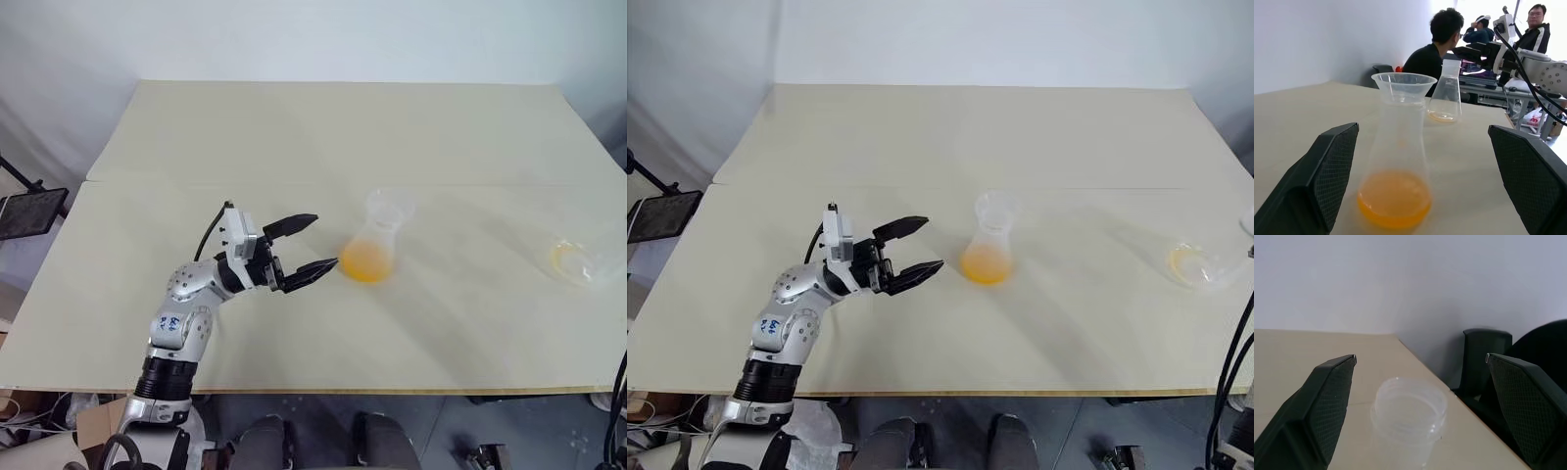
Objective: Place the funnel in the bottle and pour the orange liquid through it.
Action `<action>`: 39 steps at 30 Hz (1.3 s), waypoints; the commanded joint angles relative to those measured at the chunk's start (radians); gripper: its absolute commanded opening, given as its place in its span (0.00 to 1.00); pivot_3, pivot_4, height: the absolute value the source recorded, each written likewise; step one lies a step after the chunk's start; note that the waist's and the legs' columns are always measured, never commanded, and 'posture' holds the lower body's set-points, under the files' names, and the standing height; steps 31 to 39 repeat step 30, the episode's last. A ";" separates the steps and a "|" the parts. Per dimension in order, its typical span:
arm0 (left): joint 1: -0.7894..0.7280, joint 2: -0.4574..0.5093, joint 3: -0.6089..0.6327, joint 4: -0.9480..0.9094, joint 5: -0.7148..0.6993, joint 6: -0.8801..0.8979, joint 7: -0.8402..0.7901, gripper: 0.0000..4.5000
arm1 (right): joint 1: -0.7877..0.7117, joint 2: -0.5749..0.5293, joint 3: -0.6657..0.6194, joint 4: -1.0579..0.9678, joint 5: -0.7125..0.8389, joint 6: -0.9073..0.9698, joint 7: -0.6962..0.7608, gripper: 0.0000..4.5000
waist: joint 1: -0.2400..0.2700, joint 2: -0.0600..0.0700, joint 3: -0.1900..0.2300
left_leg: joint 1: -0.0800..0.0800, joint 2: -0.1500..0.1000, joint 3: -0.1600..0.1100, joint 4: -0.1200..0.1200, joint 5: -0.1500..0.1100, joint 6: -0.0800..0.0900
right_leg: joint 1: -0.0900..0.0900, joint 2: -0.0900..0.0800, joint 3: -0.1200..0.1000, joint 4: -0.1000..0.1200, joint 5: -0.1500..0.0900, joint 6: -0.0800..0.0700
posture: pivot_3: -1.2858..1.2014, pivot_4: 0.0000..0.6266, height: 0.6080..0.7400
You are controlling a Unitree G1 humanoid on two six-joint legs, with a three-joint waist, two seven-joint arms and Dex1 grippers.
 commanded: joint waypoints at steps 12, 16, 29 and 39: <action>0.077 0.131 0.068 -0.015 0.056 -0.072 -0.023 1.00 | 0.195 -0.224 0.301 -0.254 0.247 0.055 0.792 0.99 | 0.008 -0.001 0.001 | 0.001 -0.001 0.000 -0.001 0.000 0.001 | 0.001 0.000 0.000 -0.001 0.000 0.000 | 0.52 0.24 1.00; 0.160 0.190 0.072 -0.042 0.079 -0.084 -0.048 1.00 | 0.255 -0.234 0.355 -0.263 0.205 -0.023 0.927 0.99 | 0.024 -0.002 0.001 | 0.001 -0.001 0.000 -0.001 -0.001 0.002 | 0.001 -0.001 0.000 -0.003 0.000 0.001 | 0.52 0.24 1.00; 0.233 0.243 0.075 -0.129 0.121 -0.090 0.014 1.00 | 0.384 -0.158 0.361 -0.242 0.155 -0.175 1.006 0.99 | 0.023 -0.002 0.001 | 0.002 0.000 -0.001 -0.001 -0.001 0.001 | 0.003 -0.001 -0.001 -0.003 0.001 0.001 | 0.52 0.24 1.00; 0.239 0.249 0.072 -0.138 0.136 -0.096 0.022 1.00 | 0.391 -0.150 0.362 -0.246 0.157 -0.174 1.003 0.99 | 0.023 -0.002 0.001 | 0.002 0.000 -0.001 -0.001 -0.001 0.001 | 0.003 -0.001 -0.001 -0.003 0.001 0.001 | 0.52 0.24 1.00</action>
